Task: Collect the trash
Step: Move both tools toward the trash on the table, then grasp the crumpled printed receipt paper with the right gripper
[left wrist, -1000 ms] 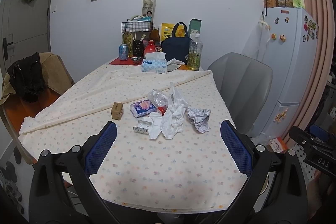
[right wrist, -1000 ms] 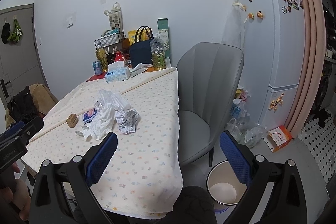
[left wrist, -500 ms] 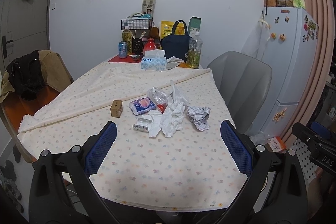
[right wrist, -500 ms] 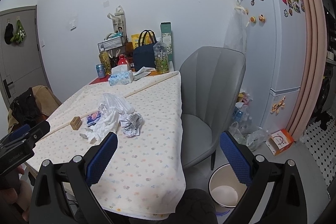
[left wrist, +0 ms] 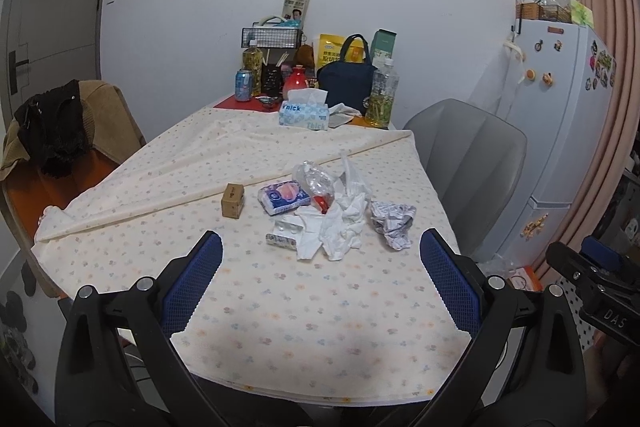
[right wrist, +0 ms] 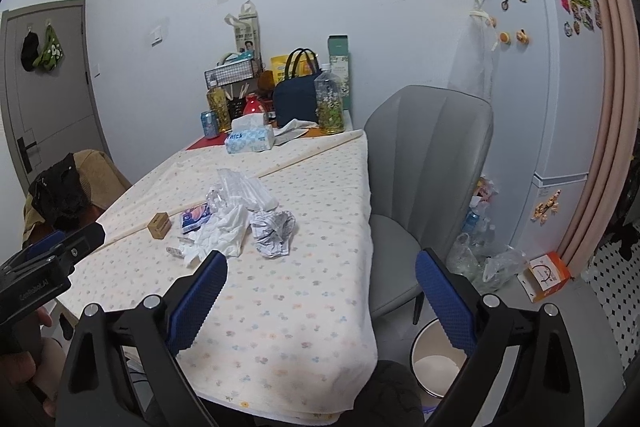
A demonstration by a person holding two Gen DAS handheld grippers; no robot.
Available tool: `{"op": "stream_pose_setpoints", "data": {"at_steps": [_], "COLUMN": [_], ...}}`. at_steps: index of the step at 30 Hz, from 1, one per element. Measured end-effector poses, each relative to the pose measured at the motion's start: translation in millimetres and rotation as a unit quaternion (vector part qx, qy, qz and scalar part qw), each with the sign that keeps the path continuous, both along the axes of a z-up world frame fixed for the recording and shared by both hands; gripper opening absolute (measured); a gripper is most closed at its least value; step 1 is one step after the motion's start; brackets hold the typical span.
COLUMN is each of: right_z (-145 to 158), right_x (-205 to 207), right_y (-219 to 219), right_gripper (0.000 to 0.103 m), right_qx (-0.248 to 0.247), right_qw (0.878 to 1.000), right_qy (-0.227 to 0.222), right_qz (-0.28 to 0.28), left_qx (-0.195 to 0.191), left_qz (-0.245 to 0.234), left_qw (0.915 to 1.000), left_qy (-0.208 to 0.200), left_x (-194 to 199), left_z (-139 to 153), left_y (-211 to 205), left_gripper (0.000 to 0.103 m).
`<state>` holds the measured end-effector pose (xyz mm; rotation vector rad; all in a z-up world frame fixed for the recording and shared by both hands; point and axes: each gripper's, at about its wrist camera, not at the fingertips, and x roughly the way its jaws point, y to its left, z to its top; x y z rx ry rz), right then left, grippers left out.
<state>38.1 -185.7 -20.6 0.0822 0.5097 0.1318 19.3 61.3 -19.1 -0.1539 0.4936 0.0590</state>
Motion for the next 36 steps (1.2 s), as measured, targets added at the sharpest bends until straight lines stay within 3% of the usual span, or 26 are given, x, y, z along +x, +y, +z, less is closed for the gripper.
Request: {"op": "stream_pose_setpoints", "data": {"at_steps": [14,30,36], "right_z": [-28,-70,-82], "right_x": [66,129,147], "right_y": [51,72,71], "right_gripper": [0.080,0.070,0.070], "right_qx": [-0.017,-0.011,-0.004], "right_qw": [0.997,0.989,0.987], "right_qy": [0.058,0.123,0.138], "right_qz": [0.057,0.087,0.084], "left_qx": [-0.049,-0.086,-0.084], "left_qz": [0.042,0.016,0.011], "left_qw": [0.9964,0.9849,0.9833], "left_qy": [0.054,0.149,0.161], "left_x": [43,124,145], "left_z": [-40,-105,-114], "left_y": [63,69,64], "left_gripper": [0.097,0.078,0.077]}}
